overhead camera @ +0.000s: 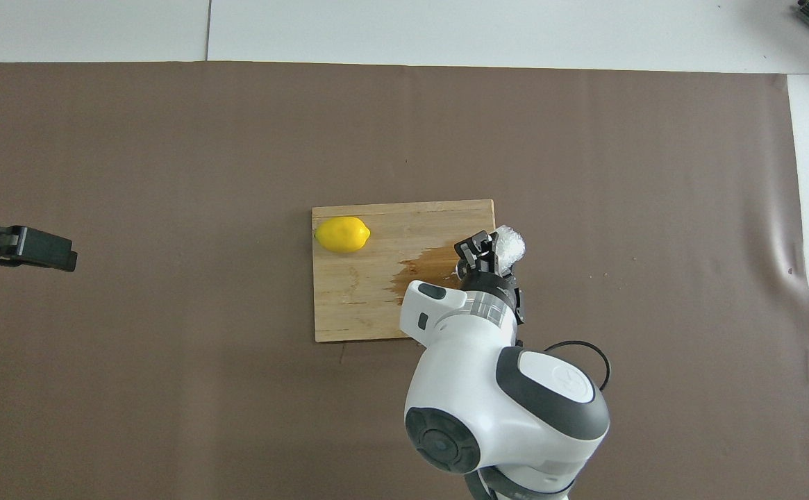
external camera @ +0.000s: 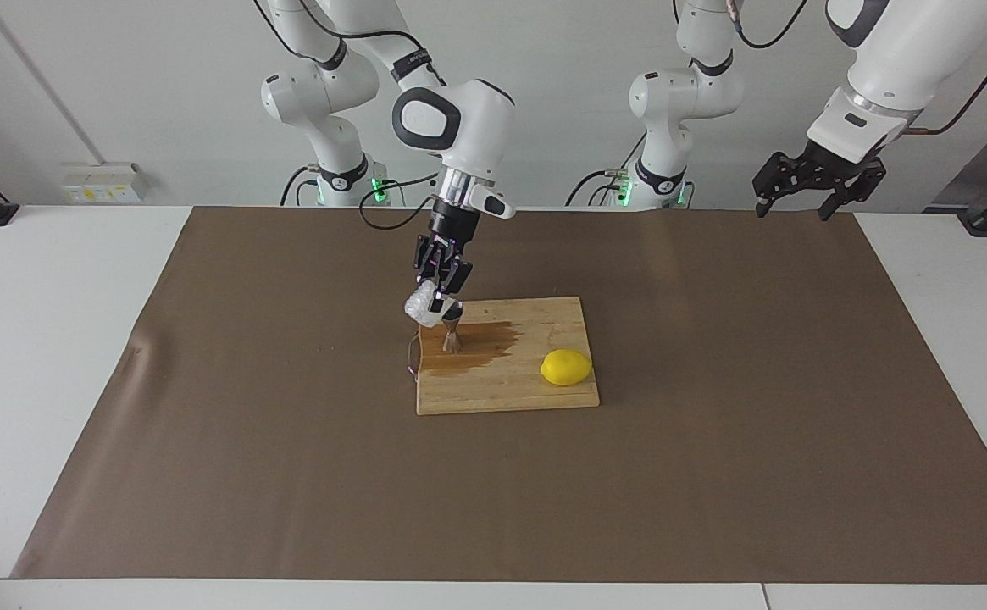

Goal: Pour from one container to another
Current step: 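Tilt the white cup with the right gripper over the metal cup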

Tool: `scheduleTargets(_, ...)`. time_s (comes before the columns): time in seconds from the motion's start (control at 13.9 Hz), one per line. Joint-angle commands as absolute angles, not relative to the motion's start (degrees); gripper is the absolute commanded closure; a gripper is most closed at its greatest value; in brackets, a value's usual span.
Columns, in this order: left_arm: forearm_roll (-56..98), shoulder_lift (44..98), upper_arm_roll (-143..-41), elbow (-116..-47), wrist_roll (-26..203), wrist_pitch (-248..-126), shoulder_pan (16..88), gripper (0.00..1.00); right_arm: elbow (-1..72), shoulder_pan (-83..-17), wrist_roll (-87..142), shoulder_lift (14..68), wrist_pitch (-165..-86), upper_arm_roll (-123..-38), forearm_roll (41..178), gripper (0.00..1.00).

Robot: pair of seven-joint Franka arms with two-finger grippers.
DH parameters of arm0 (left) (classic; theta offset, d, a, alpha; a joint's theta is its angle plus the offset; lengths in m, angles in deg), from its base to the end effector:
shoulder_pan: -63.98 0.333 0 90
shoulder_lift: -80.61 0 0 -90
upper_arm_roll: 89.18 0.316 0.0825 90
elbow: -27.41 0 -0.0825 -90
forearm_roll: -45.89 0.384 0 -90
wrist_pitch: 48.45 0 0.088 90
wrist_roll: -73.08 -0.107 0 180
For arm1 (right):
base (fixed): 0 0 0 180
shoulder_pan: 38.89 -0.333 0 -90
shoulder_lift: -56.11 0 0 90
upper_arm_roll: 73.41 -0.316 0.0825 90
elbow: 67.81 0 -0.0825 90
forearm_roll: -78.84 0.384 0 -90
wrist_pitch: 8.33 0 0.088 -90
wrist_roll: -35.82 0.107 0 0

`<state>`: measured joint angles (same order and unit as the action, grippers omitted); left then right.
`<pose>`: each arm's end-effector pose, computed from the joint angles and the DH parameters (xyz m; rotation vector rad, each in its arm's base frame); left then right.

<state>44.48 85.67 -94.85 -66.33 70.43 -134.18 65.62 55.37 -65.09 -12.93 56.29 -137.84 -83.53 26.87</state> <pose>0.5172 -0.0417 0.6348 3.1199 -0.1830 -0.0814 0.4584 0.3111 0.4215 1.2548 2.0591 0.0319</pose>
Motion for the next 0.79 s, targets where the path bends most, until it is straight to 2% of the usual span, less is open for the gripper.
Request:
scheduleTargets(0.0,44.04,86.94,-94.37,-67.42,70.88,-133.7,65.21,0.0,56.46,-64.82,-11.11,57.08,-139.03,-83.69,24.79,1.0)
scheduleTargets(0.72,44.04,86.94,-94.37,-67.42,70.88,-133.7,65.21,0.0,54.09,-62.89,-11.64,56.03,-137.88,-83.61,34.1,1.0)
